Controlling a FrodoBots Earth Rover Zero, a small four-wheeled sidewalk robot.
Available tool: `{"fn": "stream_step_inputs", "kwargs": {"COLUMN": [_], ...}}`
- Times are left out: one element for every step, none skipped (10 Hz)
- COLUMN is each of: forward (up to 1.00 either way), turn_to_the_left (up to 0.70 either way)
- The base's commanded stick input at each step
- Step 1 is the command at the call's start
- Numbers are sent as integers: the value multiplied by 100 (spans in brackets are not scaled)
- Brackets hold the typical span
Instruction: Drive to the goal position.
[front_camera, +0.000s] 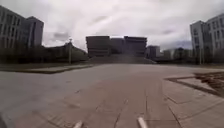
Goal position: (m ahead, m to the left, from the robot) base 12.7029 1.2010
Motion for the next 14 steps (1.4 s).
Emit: {"fn": "stream_step_inputs", "kwargs": {"forward": [100, 100, 100, 100, 100, 100, 100, 100, 100, 100, 100, 100, 100, 100], "turn_to_the_left": [0, 0, 0, 0, 18, 28, 38, 36, 30, 0, 0, 0, 0, 0]}}
